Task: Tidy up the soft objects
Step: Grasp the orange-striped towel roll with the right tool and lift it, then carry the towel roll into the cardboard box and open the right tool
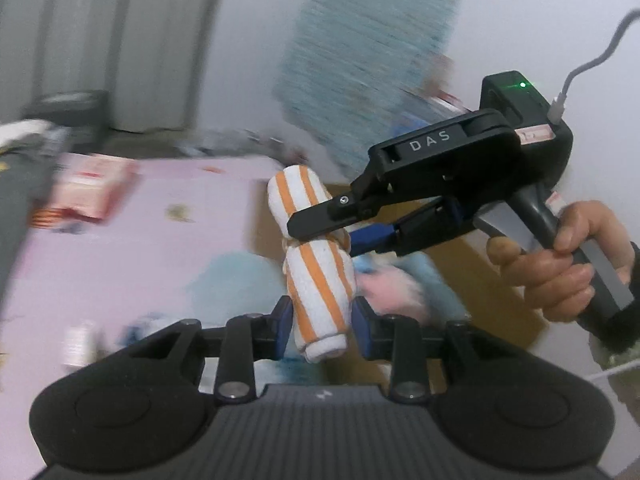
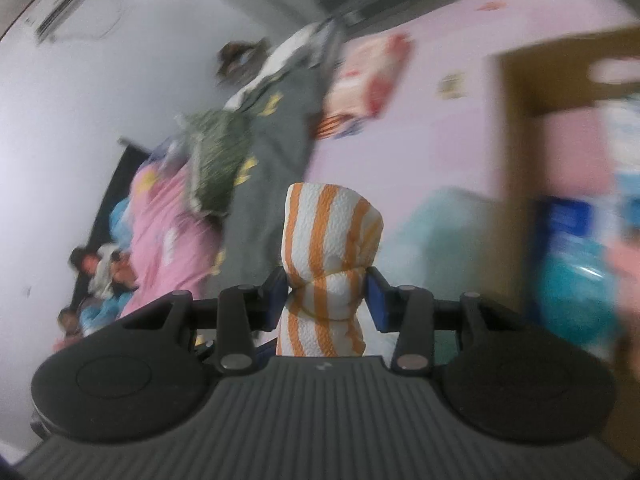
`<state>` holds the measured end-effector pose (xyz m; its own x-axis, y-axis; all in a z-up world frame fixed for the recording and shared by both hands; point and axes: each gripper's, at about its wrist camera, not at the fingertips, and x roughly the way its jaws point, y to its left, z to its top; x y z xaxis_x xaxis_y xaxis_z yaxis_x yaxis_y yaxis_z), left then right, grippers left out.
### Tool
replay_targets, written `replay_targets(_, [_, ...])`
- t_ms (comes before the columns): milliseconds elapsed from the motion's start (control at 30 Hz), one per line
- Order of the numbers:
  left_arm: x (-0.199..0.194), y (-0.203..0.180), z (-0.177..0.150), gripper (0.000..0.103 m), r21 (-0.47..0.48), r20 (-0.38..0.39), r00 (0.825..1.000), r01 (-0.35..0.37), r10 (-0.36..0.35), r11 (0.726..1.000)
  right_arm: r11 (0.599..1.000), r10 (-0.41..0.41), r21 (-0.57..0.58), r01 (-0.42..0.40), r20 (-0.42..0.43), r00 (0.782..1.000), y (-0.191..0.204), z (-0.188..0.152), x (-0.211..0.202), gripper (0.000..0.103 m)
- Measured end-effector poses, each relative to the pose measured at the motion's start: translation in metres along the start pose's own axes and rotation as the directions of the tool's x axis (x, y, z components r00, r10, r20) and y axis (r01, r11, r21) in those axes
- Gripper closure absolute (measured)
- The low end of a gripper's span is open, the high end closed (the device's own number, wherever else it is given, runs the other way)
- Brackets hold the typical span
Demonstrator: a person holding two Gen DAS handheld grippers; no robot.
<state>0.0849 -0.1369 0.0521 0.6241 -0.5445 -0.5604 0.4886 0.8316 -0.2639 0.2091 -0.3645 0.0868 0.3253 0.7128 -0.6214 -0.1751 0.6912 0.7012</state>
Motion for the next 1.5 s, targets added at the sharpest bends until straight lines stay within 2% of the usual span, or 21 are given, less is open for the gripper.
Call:
replay_targets(67, [0.012,-0.015,-0.004,0.067,0.007,-0.037,0.998,0.053,-0.052,0.999,0.998,-0.065,0.028,0.064,0.039,0.997,-0.024,-0.014,-0.032,0.063])
replay_targets(133, [0.019,-0.022,-0.008,0.067,0.009,-0.059,0.996,0.064,-0.063,0.998,0.991,-0.112,0.074,0.108,0.06,0.992,-0.048,-0.024,-0.055,0.063])
replay_targets(233, [0.022,-0.023,-0.014,0.067,0.002,-0.068,0.997,0.041,-0.04,0.999,0.975,-0.21,0.093,0.202,0.086,0.974,-0.077,-0.036,-0.085,0.063])
replay_targets(333, [0.02,-0.013,-0.017,0.067,-0.021,-0.068,0.998,0.003,-0.004,1.0,0.944,-0.331,0.036,0.329,0.074,0.941,-0.092,-0.043,-0.095,0.062])
replay_targets(400, [0.019,0.001,-0.018,0.067,-0.04,-0.071,0.997,-0.024,0.021,0.999,0.918,-0.393,-0.03,0.395,0.044,0.918,-0.099,-0.046,-0.092,0.062])
replay_targets(467, [0.014,0.009,-0.02,0.067,-0.062,-0.075,0.996,-0.049,0.044,0.997,0.902,-0.425,-0.093,0.422,-0.014,0.905,-0.105,-0.05,-0.077,0.061])
replay_targets(600, [0.008,0.024,-0.02,0.067,-0.081,-0.078,0.993,-0.096,0.09,0.992,0.883,-0.455,-0.21,0.421,-0.157,0.876,-0.116,-0.06,-0.034,0.06])
replay_targets(700, [0.002,0.034,-0.022,0.066,-0.092,-0.076,0.99,-0.126,0.119,0.988,0.874,-0.469,-0.244,0.42,-0.203,0.859,-0.119,-0.064,-0.014,0.058])
replay_targets(767, [-0.001,0.04,-0.024,0.066,-0.1,-0.072,0.988,-0.143,0.136,0.985,0.879,-0.463,-0.23,0.417,-0.205,0.863,-0.12,-0.064,-0.012,0.056])
replay_targets(1067, [-0.011,0.061,-0.032,0.066,-0.146,-0.075,0.981,-0.186,0.177,0.972,0.912,-0.41,-0.072,0.404,-0.117,0.905,-0.14,-0.053,-0.021,0.055])
replay_targets(1300, [-0.013,0.065,-0.035,0.065,-0.155,-0.074,0.981,-0.191,0.182,0.969,0.903,-0.415,-0.201,0.38,-0.178,0.892,-0.131,-0.066,-0.007,0.058])
replay_targets(1400, [-0.014,0.065,-0.037,0.065,-0.152,-0.075,0.979,-0.197,0.188,0.968,0.905,-0.409,-0.207,0.371,-0.19,0.893,-0.131,-0.064,-0.01,0.057])
replay_targets(1500, [-0.017,0.068,-0.038,0.064,-0.15,-0.073,0.978,-0.206,0.197,0.967,0.905,-0.413,-0.177,0.387,-0.152,0.898,-0.132,-0.057,-0.021,0.056])
